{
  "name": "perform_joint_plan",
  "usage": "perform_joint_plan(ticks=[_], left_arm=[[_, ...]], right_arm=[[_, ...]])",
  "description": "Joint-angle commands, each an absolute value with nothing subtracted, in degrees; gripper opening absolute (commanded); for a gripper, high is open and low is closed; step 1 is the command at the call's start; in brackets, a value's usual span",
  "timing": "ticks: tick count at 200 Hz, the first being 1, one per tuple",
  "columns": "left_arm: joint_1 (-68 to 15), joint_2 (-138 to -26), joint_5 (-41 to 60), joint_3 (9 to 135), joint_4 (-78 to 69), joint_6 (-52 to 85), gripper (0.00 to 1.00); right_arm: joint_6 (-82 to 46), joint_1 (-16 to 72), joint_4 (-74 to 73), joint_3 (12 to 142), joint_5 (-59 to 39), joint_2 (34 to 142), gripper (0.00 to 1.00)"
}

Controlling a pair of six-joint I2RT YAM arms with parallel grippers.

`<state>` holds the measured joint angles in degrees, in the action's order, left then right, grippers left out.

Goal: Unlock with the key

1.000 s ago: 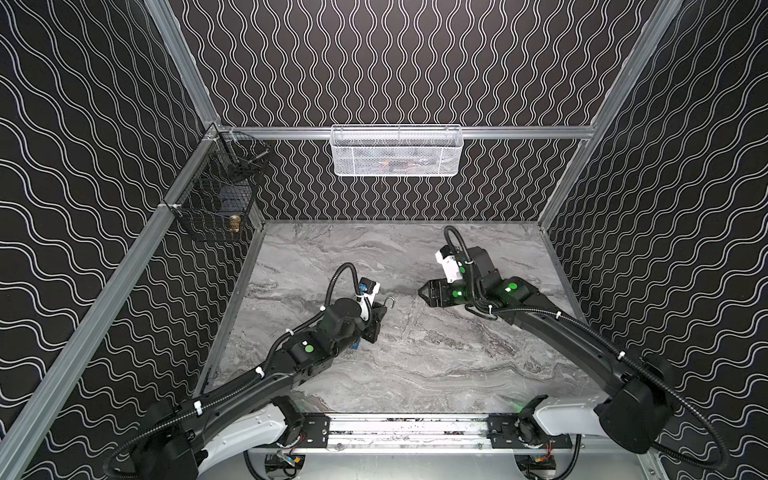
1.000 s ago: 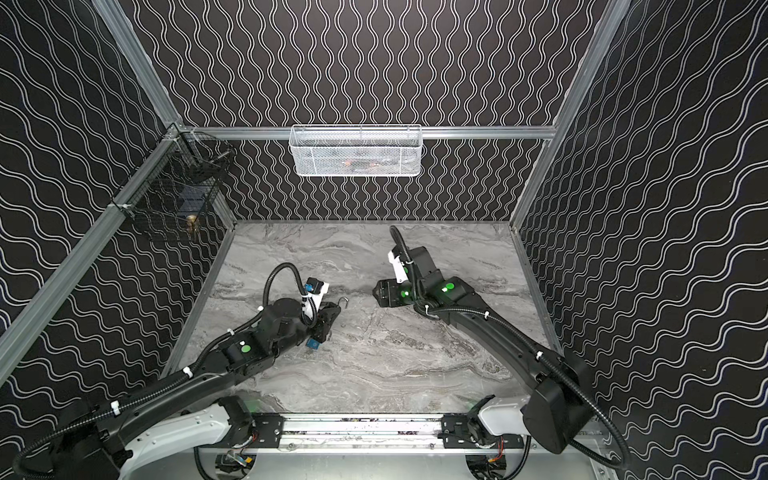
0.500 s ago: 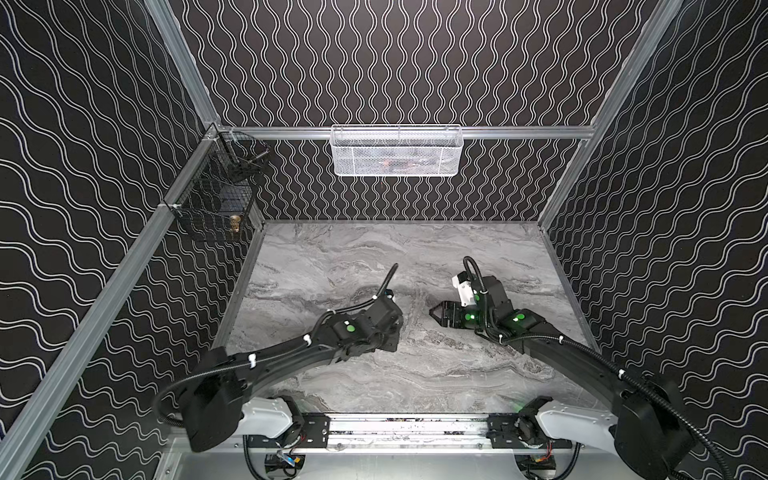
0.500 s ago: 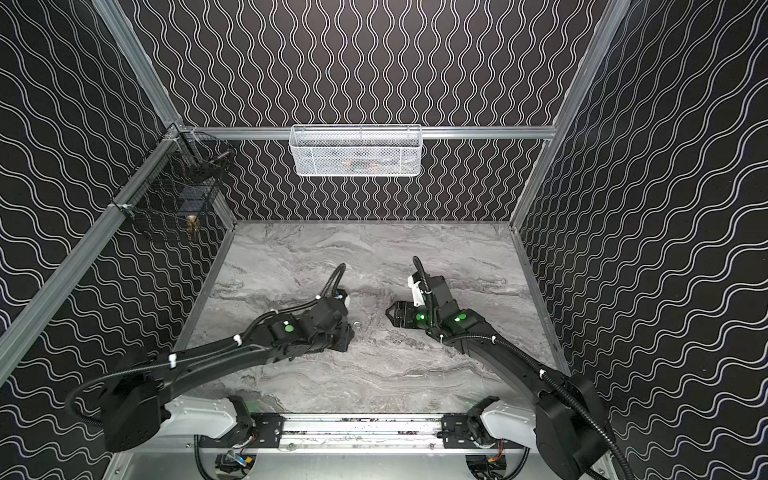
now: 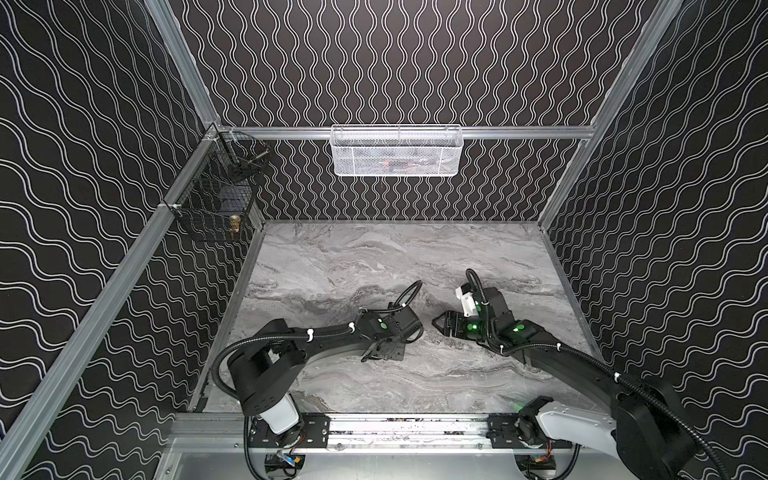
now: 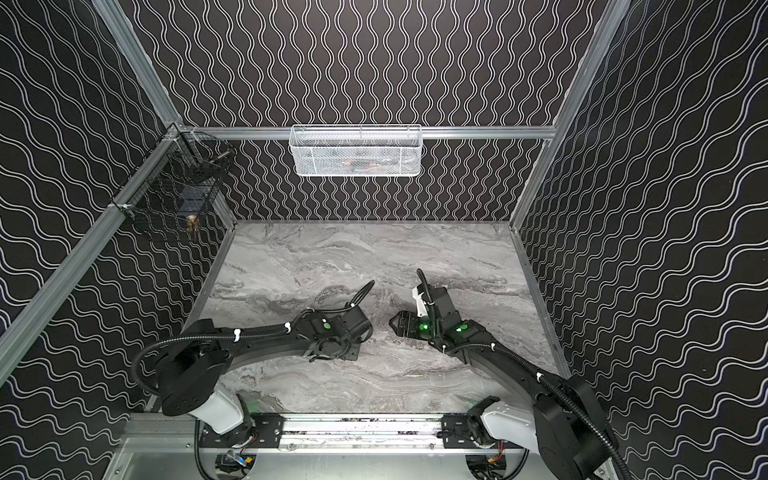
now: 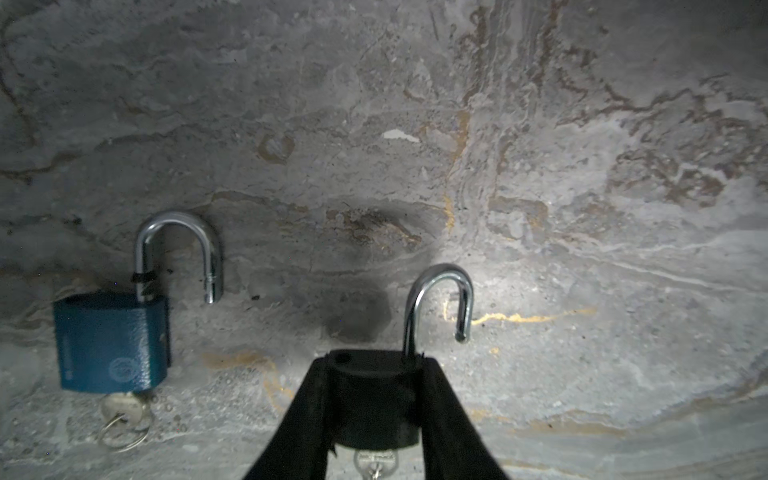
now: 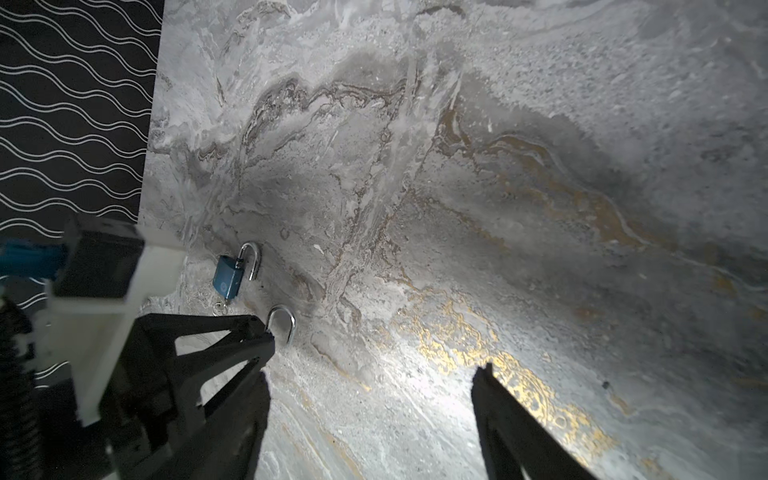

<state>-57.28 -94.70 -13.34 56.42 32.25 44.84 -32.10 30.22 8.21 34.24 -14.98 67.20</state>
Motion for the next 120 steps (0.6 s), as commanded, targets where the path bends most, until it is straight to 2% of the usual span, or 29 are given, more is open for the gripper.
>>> perform_joint_plan(ticks=[1, 30, 68, 120], left_arm=[[-57.30, -96.01, -15.17, 56.71, 32.12, 45.78, 0.00], [-57.30, -97.81, -15.63, 56.94, 32.79, 45.60, 0.00], [-57.28, -98.73, -15.71, 56.90, 32.82, 45.13, 0.18], [-57.15, -99.10, -15.39, 56.15, 31.99, 44.15, 0.27]], right_arm=[[-32.23, 30.06, 6.27, 34.41, -14.15, 67.06, 0.79], [-31.95, 29.88, 6.31, 34.60, -14.10, 67.41, 0.79], [-31.90, 29.79, 5.66, 34.54, -14.50, 67.77, 0.79], [-32.53, 29.61, 4.71, 34.01, -15.09, 67.66, 0.79]])
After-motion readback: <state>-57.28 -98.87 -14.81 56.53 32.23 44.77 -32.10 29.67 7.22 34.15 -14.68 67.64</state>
